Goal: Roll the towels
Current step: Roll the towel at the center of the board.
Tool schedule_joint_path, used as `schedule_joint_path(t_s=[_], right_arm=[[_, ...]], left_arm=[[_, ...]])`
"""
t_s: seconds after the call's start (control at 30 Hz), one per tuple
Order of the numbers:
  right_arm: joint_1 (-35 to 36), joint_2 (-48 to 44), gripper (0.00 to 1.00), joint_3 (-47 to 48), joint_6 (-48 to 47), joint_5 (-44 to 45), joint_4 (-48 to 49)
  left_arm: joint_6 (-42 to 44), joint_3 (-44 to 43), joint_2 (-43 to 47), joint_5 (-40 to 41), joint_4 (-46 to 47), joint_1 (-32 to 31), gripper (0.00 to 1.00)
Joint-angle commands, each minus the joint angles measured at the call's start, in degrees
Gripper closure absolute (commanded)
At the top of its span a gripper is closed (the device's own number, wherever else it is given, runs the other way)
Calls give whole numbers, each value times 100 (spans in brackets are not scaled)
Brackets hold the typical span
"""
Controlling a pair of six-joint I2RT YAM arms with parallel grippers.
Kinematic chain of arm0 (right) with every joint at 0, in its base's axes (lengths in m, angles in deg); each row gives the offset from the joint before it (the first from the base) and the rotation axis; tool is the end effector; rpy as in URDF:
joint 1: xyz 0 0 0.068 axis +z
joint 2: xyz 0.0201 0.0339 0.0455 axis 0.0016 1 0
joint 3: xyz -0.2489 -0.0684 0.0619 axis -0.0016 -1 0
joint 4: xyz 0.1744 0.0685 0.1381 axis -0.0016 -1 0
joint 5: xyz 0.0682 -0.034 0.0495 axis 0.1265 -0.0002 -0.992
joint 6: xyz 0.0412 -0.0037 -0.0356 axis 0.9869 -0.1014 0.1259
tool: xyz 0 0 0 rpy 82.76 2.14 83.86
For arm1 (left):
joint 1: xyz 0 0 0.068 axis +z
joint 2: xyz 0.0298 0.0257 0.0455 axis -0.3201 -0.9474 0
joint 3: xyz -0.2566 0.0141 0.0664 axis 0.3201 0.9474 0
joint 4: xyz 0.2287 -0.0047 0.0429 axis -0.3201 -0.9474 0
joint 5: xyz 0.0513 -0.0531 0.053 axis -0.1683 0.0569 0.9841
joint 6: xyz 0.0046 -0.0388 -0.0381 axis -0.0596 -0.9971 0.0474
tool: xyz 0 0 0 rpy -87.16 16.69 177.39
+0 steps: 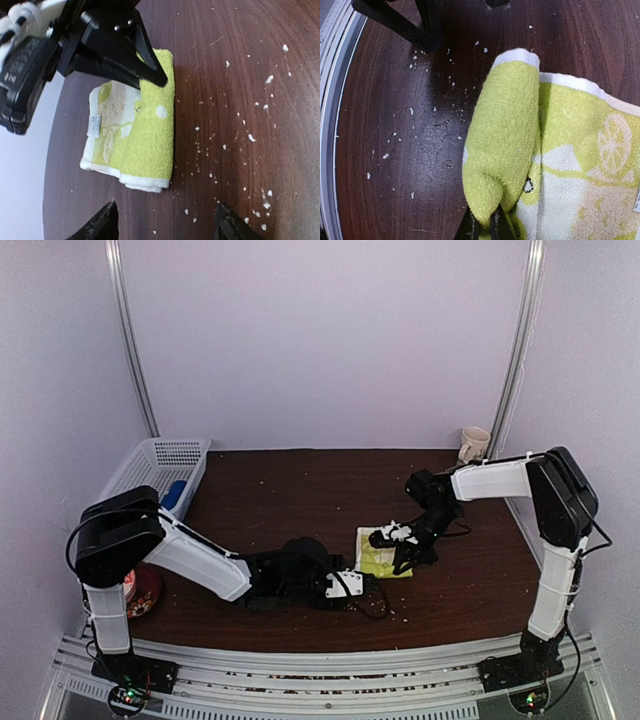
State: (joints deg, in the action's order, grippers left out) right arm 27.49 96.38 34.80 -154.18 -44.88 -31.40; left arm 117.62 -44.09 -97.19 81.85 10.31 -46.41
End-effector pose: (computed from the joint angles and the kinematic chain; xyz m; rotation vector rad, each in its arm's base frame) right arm 0.2745 0.1683 0.1643 -2.0139 1.8136 0.8721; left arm 0.1623 -0.3383 0.1428 1.5836 1.4381 -0.1772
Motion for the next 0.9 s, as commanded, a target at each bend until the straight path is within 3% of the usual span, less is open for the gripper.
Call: schedule_joint_path(t_s=[0.0, 0.2, 0.63, 0.73, 0.87], right_arm=[[-97, 345, 100, 402, 137, -252, -956], [-210, 700, 100, 812, -63, -429, -1604], [-320, 788, 100, 906, -139, -381, -1755], [-338, 795, 100, 909, -131, -367, -1752], [-349, 796, 100, 915, -133, -356, -1730]], left_arm=[[840, 84, -217, 580, 1230, -79, 36], [1247, -248, -551, 711, 1261, -171, 45], [1530, -798, -1163, 793, 1155, -181, 48], [1545, -859, -1225, 776, 1105, -189, 56], [1579, -860, -1280, 720, 1085, -207, 77]])
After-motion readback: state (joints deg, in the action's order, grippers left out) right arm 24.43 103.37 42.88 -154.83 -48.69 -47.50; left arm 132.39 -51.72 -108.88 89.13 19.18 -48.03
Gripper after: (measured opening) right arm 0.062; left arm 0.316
